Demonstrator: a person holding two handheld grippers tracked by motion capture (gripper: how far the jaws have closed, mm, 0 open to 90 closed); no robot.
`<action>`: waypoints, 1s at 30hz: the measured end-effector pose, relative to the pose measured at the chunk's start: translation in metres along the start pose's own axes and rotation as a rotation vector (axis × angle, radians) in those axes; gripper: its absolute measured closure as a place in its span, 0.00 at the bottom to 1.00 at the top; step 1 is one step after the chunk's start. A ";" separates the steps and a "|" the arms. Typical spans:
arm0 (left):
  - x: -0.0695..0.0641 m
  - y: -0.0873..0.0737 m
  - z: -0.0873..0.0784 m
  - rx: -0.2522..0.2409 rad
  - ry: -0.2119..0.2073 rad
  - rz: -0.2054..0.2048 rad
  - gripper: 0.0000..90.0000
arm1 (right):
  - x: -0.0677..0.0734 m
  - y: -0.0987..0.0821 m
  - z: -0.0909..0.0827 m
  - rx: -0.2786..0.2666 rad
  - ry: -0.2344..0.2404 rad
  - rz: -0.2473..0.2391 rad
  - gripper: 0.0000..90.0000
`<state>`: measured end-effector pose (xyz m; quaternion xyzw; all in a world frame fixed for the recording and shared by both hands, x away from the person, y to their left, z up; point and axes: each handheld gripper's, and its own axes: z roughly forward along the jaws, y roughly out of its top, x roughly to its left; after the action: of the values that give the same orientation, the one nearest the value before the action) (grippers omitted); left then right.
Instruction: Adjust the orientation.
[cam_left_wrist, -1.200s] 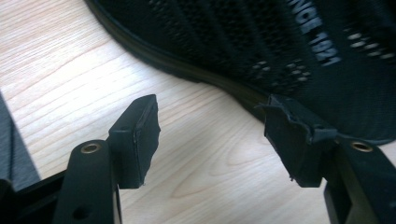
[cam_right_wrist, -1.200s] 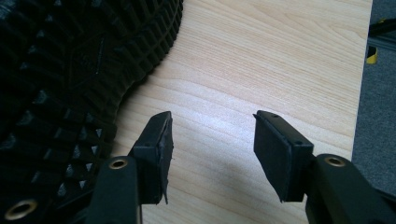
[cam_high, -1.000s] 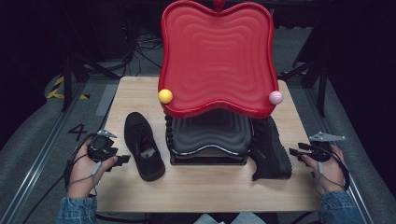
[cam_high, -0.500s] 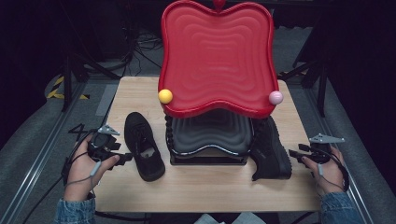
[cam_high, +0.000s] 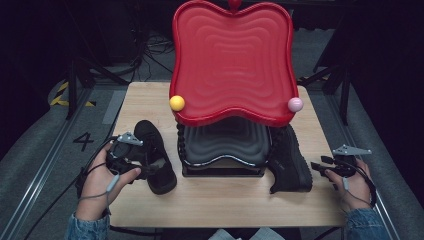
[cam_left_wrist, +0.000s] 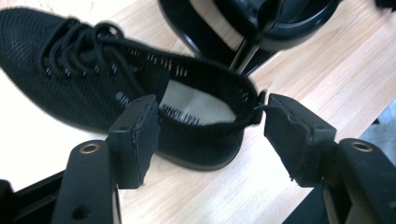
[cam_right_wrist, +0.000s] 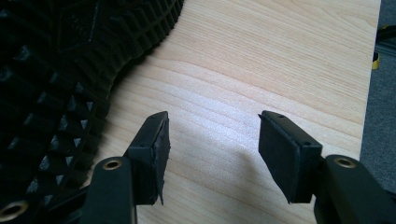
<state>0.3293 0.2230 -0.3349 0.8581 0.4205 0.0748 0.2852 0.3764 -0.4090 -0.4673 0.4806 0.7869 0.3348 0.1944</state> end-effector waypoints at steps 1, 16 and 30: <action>-0.002 0.002 0.001 0.000 -0.005 0.004 0.41 | 0.000 0.000 0.000 0.000 0.000 -0.003 0.50; -0.008 0.014 0.034 0.106 -0.026 0.046 0.45 | 0.000 -0.002 -0.005 -0.009 -0.002 -0.006 0.49; -0.006 0.016 0.064 0.161 -0.068 0.004 0.63 | -0.001 -0.003 -0.003 -0.011 0.011 -0.013 0.48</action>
<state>0.3594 0.1836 -0.3783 0.8810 0.4137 0.0123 0.2293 0.3731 -0.4114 -0.4670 0.4726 0.7892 0.3405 0.1948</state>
